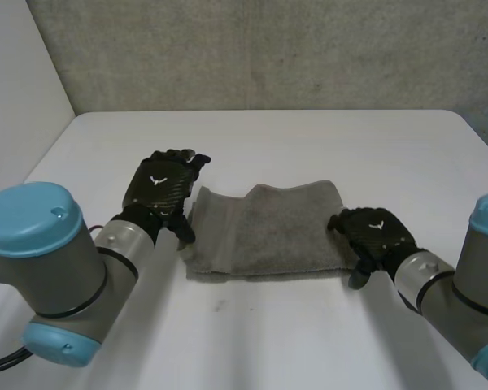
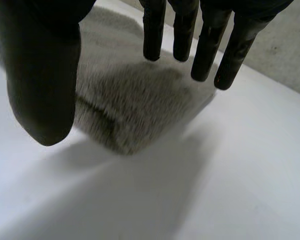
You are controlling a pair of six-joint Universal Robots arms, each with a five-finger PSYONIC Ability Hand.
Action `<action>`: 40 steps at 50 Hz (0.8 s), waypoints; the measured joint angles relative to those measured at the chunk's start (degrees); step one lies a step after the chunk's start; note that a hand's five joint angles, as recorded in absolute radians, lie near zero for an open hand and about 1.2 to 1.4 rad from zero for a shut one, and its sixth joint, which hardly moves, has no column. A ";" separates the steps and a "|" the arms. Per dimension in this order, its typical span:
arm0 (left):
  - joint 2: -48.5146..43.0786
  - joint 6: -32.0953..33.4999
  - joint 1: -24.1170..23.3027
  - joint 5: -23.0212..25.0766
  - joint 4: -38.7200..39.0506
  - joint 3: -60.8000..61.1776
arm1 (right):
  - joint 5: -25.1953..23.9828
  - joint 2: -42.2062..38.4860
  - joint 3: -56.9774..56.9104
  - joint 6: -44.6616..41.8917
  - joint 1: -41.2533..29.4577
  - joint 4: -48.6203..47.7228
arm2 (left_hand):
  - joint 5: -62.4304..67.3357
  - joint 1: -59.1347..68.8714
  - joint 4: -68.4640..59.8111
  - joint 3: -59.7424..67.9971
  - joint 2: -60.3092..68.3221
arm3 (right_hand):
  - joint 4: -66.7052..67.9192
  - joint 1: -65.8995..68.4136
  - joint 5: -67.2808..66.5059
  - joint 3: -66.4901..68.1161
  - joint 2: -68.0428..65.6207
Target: Fold the towel.
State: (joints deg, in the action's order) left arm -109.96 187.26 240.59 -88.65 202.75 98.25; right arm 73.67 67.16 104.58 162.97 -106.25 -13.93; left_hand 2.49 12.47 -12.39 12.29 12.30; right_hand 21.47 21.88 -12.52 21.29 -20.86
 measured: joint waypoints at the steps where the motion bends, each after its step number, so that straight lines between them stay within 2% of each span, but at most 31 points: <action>1: -0.42 -0.02 -0.20 -0.62 -0.13 -0.45 | -0.40 -0.50 0.57 0.15 0.26 -0.97 | 0.00 0.00 0.00 0.00 0.00 | 2.50 2.11 -2.33 2.33 -2.48; 5: -1.21 -0.03 -0.44 -2.46 -1.05 -1.46 | -0.92 -1.92 1.34 0.70 0.45 -3.30 | -0.09 -0.13 0.11 -0.01 -0.02 | 6.96 6.34 -6.44 7.02 -7.33; 8: -1.44 -0.18 -0.43 -4.07 -2.89 -2.09 | -0.83 -3.07 1.43 1.08 0.36 -5.24 | -0.10 -0.19 0.12 -0.12 -0.13 | 15.64 15.83 -15.02 15.95 -16.69; 15: -0.85 -2.90 -0.17 -5.65 -6.94 -2.41 | 0.10 -4.52 1.42 0.90 0.25 -10.39 | -0.17 -0.31 0.30 -0.21 -0.26 | 50.36 49.41 -49.27 50.90 -48.39; 17: -0.59 -3.81 -0.06 -5.67 -7.34 -2.29 | 0.64 -4.55 1.54 0.62 0.40 -11.70 | -0.18 -0.31 0.31 -0.21 -0.27 | 54.87 52.57 -53.22 54.87 -50.76; 23: 0.22 -5.56 0.16 -5.56 -7.66 -1.71 | 3.45 -3.34 1.95 -2.19 1.30 -13.79 | -0.19 -0.31 0.31 -0.21 -0.29 | 55.27 52.72 -53.32 55.05 -50.76; 30: 0.99 -5.81 0.55 -5.48 -7.57 -1.44 | 5.19 -0.80 -0.32 -13.00 0.22 -13.61 | -0.19 -0.32 0.31 -0.21 -0.29 | 55.27 53.13 -53.32 55.05 -50.76; 33: 1.36 -5.79 0.83 -5.47 -7.56 -1.41 | 5.37 -0.77 -3.45 -17.70 -2.95 -13.03 | -0.21 -0.42 0.43 -0.37 -0.39 | 55.27 53.54 -53.65 55.05 -50.76; 40: 2.24 -5.77 2.09 -5.60 -7.55 -1.26 | 4.90 -5.47 -17.48 -26.77 -16.96 -6.67 | -0.82 -1.63 1.79 -1.75 -0.55 | 55.27 53.62 -54.09 55.11 -51.65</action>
State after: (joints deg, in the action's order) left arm -107.72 181.49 242.67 -94.25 195.21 96.99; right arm 78.57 61.69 87.10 136.20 -123.21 -20.60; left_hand 1.68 10.84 -10.60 10.53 11.75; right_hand 76.74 75.50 -66.61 76.40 -72.51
